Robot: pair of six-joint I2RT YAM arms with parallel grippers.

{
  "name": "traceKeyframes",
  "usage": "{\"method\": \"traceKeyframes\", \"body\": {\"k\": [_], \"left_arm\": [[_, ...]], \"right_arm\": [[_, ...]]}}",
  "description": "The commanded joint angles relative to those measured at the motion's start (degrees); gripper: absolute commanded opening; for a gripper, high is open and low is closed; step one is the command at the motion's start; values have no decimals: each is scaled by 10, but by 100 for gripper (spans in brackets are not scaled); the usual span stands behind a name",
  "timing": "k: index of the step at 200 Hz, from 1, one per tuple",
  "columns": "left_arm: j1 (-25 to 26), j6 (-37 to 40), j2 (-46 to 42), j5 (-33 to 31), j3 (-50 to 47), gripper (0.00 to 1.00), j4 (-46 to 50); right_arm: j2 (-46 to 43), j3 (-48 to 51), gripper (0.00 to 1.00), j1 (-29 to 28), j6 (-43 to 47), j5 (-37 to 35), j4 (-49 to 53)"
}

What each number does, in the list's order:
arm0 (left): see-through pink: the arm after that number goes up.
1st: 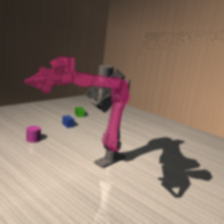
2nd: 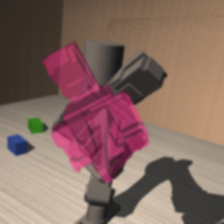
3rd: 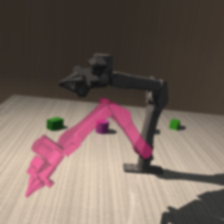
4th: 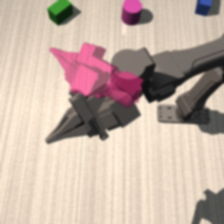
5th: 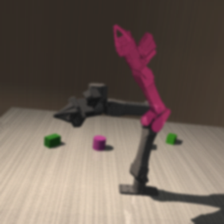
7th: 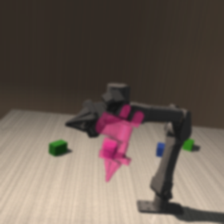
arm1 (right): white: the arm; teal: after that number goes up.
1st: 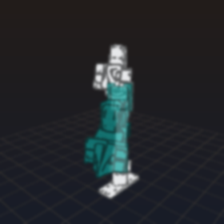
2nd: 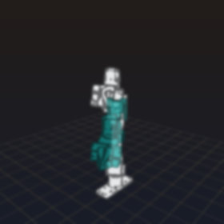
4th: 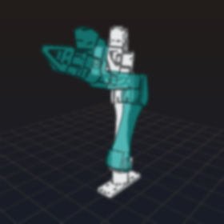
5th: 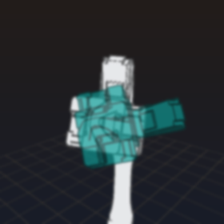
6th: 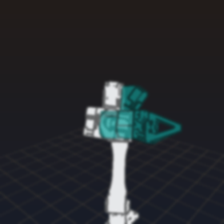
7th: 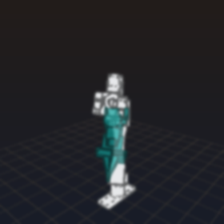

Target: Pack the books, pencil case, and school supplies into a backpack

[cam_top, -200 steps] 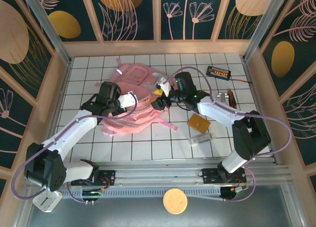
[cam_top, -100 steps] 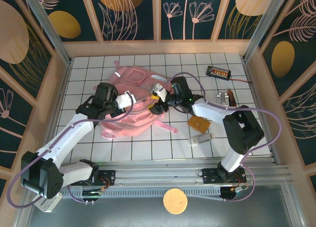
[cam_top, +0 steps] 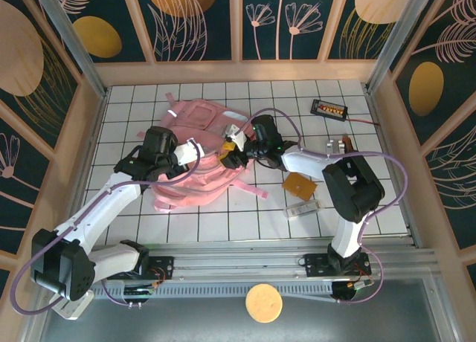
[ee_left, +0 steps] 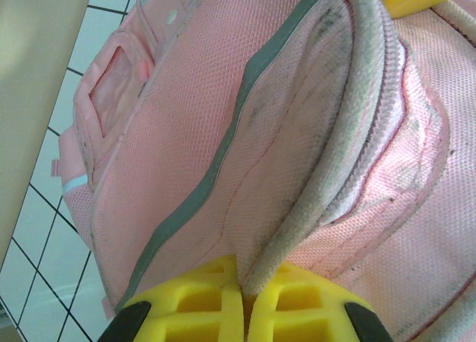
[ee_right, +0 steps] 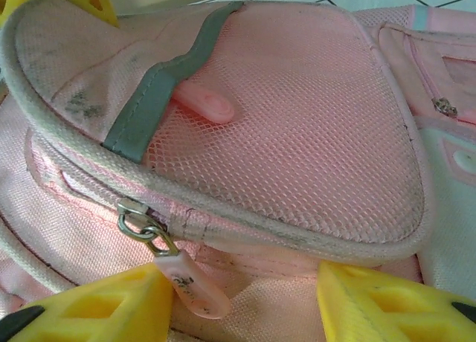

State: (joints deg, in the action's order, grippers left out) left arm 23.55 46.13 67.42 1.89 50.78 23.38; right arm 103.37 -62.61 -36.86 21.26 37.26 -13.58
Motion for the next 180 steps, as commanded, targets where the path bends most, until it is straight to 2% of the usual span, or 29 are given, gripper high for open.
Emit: {"method": "traceKeyframes", "body": {"k": [1,15,42,58,72,85,103,137,144,159,180], "left_arm": [[3,-21,-24,43,8,0,-51],[3,-25,-24,44,9,0,-52],[3,-26,-23,44,10,0,-53],[3,-26,-23,43,11,0,-53],[3,-28,-24,43,9,0,-53],[3,-29,-25,43,8,0,-52],[3,-29,-26,38,6,0,-51],[3,-24,-29,27,1,0,-51],[3,-23,-30,25,0,0,-50],[3,-22,-32,21,-1,0,-50],[3,-21,-32,18,-3,0,-50]], "right_arm": [[11,-20,48,-8,-3,-1,-29],[9,-19,47,-10,-2,-1,-29],[7,-16,29,-15,-4,-5,-29],[6,-13,27,-18,-7,-6,-31],[4,-11,19,-21,-8,-9,-32],[3,-10,18,-23,-8,-12,-32],[-2,-8,11,-24,-7,-14,-30],[-10,-2,13,-24,-1,-14,-27],[-10,-4,16,-24,2,-11,-23],[-8,-8,28,-27,8,-11,-14],[-8,-11,30,-33,19,-15,-6]]}}
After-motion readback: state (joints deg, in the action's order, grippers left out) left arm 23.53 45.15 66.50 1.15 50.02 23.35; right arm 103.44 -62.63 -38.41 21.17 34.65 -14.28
